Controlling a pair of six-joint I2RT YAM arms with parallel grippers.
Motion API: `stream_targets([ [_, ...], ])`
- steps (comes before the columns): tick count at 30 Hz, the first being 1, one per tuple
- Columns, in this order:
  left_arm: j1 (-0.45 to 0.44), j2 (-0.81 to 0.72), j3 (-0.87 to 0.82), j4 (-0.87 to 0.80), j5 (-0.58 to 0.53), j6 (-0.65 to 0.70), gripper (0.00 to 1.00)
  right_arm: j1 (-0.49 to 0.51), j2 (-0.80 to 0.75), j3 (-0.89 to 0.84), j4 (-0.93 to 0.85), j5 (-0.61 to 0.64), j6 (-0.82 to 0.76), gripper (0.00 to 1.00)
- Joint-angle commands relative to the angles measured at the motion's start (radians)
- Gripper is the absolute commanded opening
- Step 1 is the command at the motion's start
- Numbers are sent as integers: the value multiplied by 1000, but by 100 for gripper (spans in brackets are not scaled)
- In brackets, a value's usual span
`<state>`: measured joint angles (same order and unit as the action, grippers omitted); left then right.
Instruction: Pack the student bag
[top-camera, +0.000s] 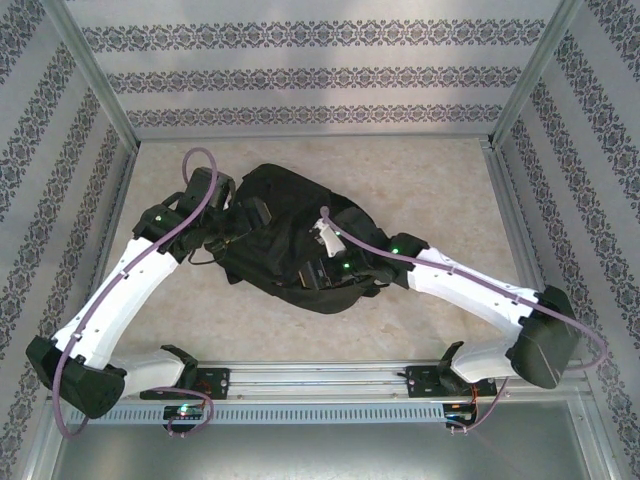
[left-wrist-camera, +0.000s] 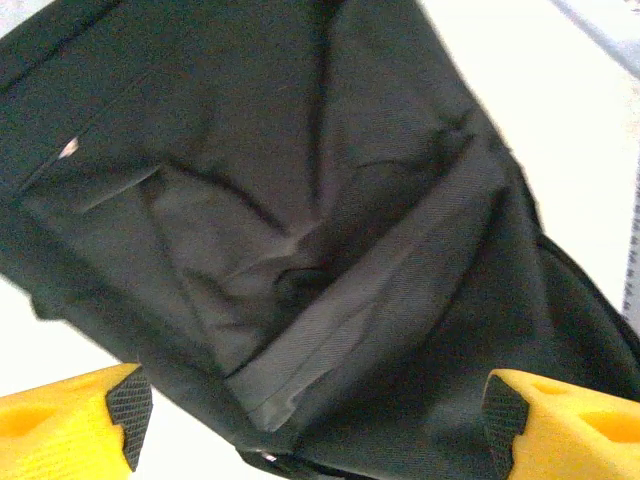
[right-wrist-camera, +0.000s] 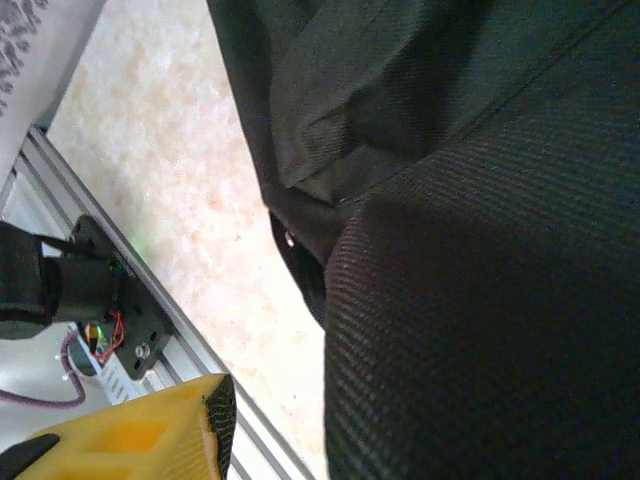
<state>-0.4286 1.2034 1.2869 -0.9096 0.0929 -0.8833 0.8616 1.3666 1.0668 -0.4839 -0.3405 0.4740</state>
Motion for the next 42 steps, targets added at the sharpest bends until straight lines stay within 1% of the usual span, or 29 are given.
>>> stream_targets([
  [1, 23, -35, -71, -64, -21, -119, 86, 27, 41, 40, -59, -35, -9, 50],
  [3, 30, -71, -125, -45, -14, -149, 86, 37, 62, 46, -59, -40, -5, 50],
  [7, 69, -141, -214, -12, 13, -194, 86, 44, 90, 48, -66, -67, 5, 46],
  [11, 100, -176, -237, -39, 15, -185, 85, 48, 70, 29, -98, -61, 6, 39],
  [15, 120, -191, -254, -48, 25, -183, 85, 67, 33, -8, -95, -69, 28, 36],
  [18, 127, -195, -253, -56, 35, -172, 85, 110, 1, -14, -99, -47, 11, 37],
  [22, 137, -197, -256, -84, 34, -160, 85, 172, -38, 0, -110, -29, -28, 41],
  [24, 141, -207, -266, -90, 38, -165, 85, 207, -59, 10, -114, 26, -47, 42],
  [26, 143, -215, -282, -93, 42, -175, 85, 220, -67, 14, -108, 75, -44, 42],
  [28, 143, -219, -298, -90, 52, -186, 85, 220, -44, 32, -126, 155, -38, 40],
  [30, 143, -223, -311, -84, 66, -201, 85, 215, 6, 81, -163, 203, -36, 39],
  [32, 143, -230, -325, -85, 76, -214, 85, 189, 95, 161, -242, 186, 2, 40],
  [35, 143, -245, -338, -88, 79, -217, 85, 176, 182, 206, -271, 136, 46, 42],
  [37, 143, -255, -344, -90, 80, -222, 85, 171, 197, 198, -254, 119, 78, 42],
  [42, 144, -275, -359, -92, 84, -228, 85, 148, 194, 165, -223, 135, 123, 44],
])
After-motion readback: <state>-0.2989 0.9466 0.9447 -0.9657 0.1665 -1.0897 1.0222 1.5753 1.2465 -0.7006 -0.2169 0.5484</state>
